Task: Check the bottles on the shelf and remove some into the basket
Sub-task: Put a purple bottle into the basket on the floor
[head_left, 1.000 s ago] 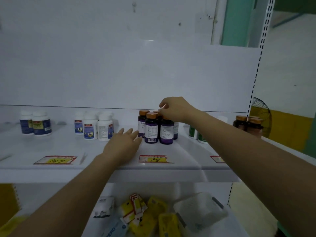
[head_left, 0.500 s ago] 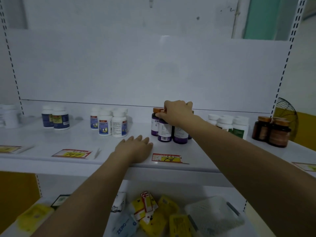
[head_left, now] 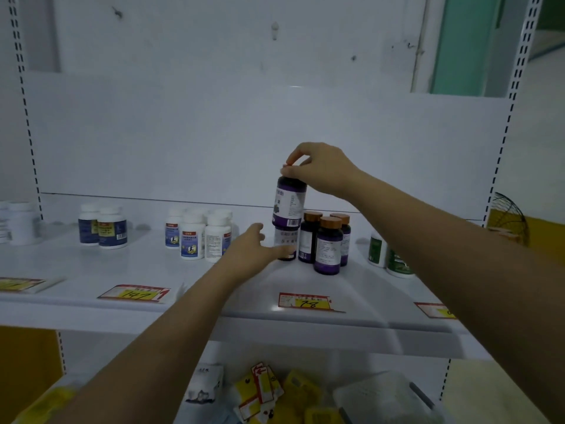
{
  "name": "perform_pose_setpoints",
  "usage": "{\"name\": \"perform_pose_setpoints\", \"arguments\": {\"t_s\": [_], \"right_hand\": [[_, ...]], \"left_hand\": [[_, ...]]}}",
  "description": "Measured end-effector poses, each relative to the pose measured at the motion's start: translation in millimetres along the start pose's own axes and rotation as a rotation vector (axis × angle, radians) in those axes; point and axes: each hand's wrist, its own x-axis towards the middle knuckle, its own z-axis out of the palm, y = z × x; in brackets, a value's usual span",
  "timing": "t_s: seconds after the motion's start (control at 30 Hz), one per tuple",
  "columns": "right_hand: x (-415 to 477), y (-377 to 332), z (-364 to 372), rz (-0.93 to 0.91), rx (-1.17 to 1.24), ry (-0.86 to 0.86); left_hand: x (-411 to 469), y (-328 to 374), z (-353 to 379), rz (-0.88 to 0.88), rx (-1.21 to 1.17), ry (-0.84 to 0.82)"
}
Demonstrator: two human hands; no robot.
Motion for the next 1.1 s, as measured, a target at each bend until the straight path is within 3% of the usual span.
{"name": "perform_pose_setpoints", "arguments": {"t_s": [0.1,0.27,0.47,0.73,0.93,1.1], "right_hand": [[-0.1,-10.6,-11.6,-0.020,0.143,-0.050],[-7.0,-12.7,-21.6,-0.014,0.323,-0.135],[-13.1,-8.8,-17.1,0.104,0.296,0.015],[-22.1,-7.5,-30.1,0.040,0.584,-0.132],[-24.6,-9.4,-27.4,0.088,0.502,-0.127],[-26.1,-7.8,-29.1,0.165,0.504,-0.127]], "left_hand": [[-1.7,21.9,-11.3,0.079,-0.239,-0.030],[-9.2,37.9,-11.5,0.155,-0.432,0.011],[-18.1,49.7,6.8,0.178,-0.402,0.235],[-26.8,53.2,-7.4,0.196,-0.424,0.029],[-27.9,54.2,0.0,0.171,-0.399,0.297],[-28.0,52.4,6.3,0.155,-0.282,0.382]]}}
